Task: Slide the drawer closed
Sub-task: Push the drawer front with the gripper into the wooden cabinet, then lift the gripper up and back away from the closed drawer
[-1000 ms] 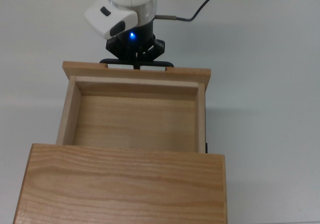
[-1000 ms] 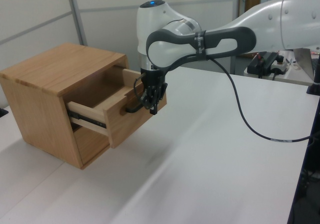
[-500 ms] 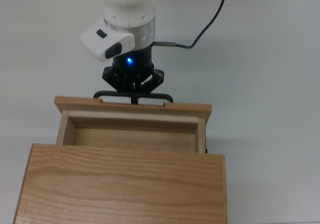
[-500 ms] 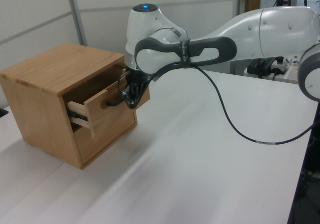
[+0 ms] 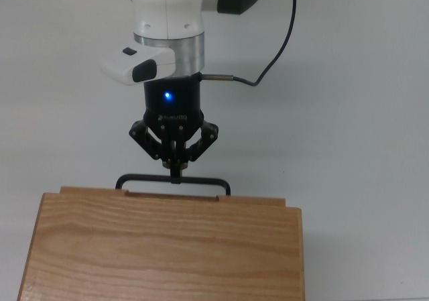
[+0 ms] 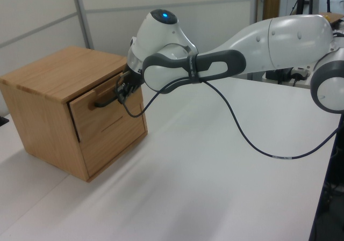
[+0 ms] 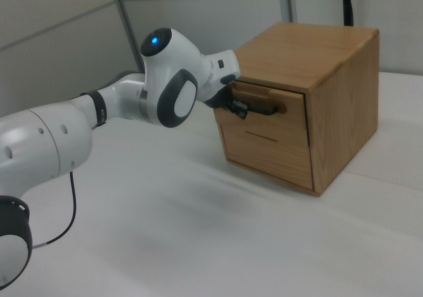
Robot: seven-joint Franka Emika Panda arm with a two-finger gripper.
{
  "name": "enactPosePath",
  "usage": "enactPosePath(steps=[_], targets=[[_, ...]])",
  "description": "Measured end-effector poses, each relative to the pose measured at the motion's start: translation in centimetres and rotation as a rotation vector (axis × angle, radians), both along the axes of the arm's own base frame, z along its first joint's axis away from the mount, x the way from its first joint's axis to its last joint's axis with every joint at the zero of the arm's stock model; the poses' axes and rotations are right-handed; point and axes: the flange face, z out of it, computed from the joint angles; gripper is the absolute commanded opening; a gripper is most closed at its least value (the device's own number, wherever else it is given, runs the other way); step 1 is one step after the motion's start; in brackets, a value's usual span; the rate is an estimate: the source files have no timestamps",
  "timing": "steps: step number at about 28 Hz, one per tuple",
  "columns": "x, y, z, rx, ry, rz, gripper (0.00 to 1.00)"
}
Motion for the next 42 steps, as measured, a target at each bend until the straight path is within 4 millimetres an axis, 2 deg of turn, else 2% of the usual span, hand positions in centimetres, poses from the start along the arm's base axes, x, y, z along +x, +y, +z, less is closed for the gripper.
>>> enactPosePath(steps=[10,16,19,22,25,29,36,42], targets=[[0.8,-0.2,-1.1,0.005,-0.093,0.000,0.00],[0.9,-0.5,-1.4,0.005,-0.092,-0.003,0.00],[0.8,-0.9,-2.2,-0.001,-0.032,-0.010,0.00],[0.3,-1.2,-3.5,-0.018,0.086,-0.011,0.00],[-0.6,-1.2,-3.9,-0.037,0.205,-0.007,0.00],[-2.2,-1.3,-2.8,-0.058,0.318,0.011,0.00],[-6.2,-1.6,1.5,-0.108,0.471,0.093,0.00],[-9.0,-1.8,3.9,-0.134,0.562,0.151,0.00]])
